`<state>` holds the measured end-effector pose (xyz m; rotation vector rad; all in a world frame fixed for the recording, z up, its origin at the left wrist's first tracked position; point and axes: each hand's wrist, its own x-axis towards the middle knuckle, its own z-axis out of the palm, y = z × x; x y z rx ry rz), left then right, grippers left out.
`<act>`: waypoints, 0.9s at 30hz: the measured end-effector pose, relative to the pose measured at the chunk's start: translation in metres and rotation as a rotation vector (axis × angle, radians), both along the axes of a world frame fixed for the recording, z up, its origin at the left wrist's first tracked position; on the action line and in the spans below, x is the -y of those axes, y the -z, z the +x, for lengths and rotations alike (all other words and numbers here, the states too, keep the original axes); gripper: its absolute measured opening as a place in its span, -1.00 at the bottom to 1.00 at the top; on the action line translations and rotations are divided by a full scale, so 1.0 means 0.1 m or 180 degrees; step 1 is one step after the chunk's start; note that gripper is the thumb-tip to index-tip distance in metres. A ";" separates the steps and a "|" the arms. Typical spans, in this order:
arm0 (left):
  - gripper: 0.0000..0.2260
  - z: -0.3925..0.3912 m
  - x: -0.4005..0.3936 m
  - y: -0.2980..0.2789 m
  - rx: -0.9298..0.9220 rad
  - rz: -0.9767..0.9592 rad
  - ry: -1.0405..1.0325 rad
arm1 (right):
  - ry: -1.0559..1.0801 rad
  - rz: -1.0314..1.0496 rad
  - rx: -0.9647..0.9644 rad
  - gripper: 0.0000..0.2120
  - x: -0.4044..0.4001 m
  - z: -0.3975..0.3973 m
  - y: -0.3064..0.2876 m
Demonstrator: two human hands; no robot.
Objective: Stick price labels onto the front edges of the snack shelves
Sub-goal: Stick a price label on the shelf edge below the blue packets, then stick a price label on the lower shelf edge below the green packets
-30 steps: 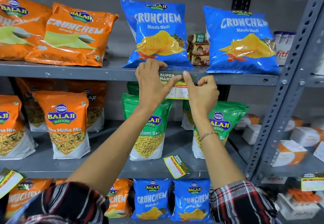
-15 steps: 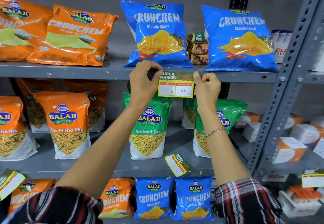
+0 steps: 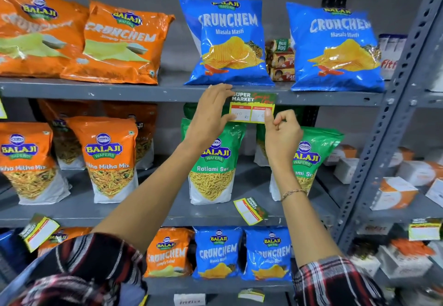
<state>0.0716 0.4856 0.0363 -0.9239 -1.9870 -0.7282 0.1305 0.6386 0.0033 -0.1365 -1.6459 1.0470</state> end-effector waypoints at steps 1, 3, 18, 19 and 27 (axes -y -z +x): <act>-0.54 -0.01 0.00 0.02 -0.0016 0.0033 0.0040 | 0.0007 0.0029 -0.0024 -0.69 0.01 0.02 0.05; -0.58 -0.01 -0.01 0.09 -0.0179 0.0138 0.0086 | 0.0026 0.0079 -0.0038 -0.68 0.03 0.05 0.17; -0.84 -0.02 -0.43 1.57 0.0893 -0.1231 0.0335 | 0.0427 -0.0554 0.2313 -0.78 -0.43 0.17 1.95; -0.84 -0.04 -0.47 1.65 0.1236 -0.1357 0.0204 | 0.0361 -0.0537 0.2447 -0.75 -0.48 0.19 2.03; -0.70 -0.27 -0.70 2.20 0.1849 -0.2611 -0.0280 | 0.0126 -0.0824 0.3314 -0.44 -0.53 0.27 2.19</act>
